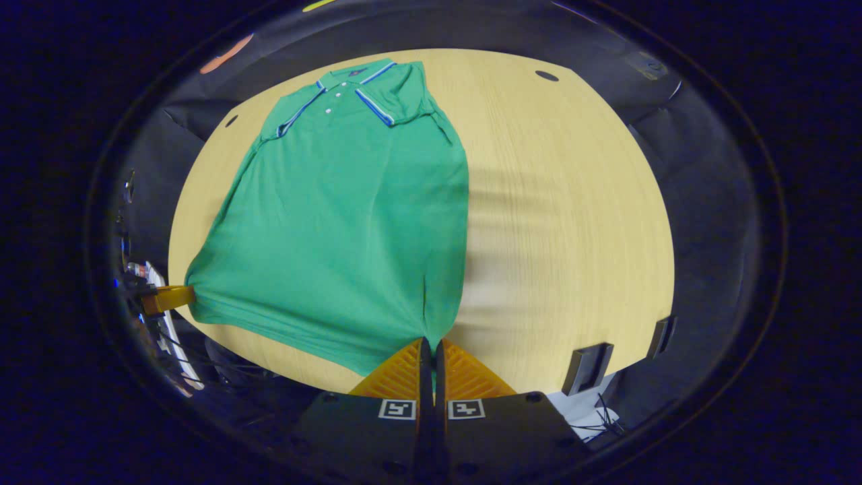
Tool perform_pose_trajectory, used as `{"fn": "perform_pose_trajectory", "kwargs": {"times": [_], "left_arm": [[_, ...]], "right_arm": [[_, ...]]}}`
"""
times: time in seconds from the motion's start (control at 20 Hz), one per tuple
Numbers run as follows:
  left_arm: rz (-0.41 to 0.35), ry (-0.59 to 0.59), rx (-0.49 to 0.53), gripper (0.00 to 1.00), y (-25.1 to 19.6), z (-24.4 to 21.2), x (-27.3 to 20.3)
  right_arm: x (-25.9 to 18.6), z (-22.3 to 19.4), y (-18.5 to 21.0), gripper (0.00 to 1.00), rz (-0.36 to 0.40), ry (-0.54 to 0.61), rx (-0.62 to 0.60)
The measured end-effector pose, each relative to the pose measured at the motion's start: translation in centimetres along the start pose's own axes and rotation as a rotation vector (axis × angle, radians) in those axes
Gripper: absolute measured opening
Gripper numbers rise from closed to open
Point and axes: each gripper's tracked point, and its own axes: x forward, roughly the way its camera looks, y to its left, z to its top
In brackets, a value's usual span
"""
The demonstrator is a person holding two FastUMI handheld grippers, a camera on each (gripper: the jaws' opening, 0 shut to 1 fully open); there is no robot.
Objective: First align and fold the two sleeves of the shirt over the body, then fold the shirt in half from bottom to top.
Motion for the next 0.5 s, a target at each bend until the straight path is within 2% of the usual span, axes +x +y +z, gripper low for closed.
{"fn": "perform_pose_trajectory", "kwargs": {"times": [0.25,0.35,0.5], "left_arm": [[-0.002,-0.123,-0.012,0.03,-0.1,4.9,-2.0],[0.014,-0.173,-0.036,0.03,0.1,7.1,-2.4],[0.037,-0.194,-0.008,0.03,-0.3,9.1,-2.1]], "right_arm": [[-3.0,4.9,1.0,0.02,0.047,-0.108,0.040],[-3.8,6.7,1.2,0.03,0.050,-0.133,0.029],[-4.5,9.9,1.3,0.02,0.041,-0.178,0.020]]}}
